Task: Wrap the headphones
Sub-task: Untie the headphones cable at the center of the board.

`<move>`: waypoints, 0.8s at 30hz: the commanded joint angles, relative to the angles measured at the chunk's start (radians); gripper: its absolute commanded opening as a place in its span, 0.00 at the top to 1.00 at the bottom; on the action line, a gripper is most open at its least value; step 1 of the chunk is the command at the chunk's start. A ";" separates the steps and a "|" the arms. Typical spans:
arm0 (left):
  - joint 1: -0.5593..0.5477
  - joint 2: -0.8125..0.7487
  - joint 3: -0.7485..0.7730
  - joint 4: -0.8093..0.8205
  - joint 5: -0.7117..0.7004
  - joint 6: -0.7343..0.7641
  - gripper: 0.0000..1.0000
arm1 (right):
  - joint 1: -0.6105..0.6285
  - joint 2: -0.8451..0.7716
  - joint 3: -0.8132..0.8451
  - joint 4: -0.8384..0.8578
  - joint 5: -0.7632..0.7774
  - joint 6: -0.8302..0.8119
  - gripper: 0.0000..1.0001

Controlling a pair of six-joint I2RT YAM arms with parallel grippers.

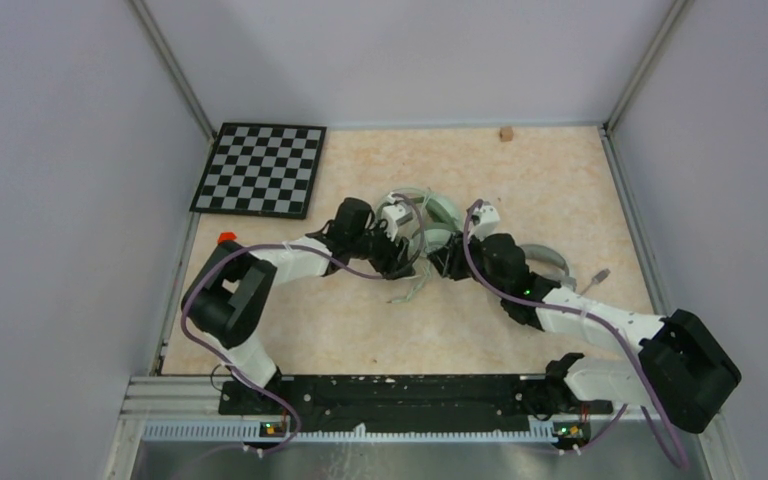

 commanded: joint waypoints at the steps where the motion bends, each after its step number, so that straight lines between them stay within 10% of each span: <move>1: -0.002 0.009 -0.002 0.077 0.092 -0.017 0.34 | -0.012 0.022 -0.005 0.071 -0.017 0.009 0.65; 24: -0.025 0.052 -0.086 0.204 0.071 -0.084 0.50 | -0.018 0.035 -0.038 0.134 -0.038 0.039 0.65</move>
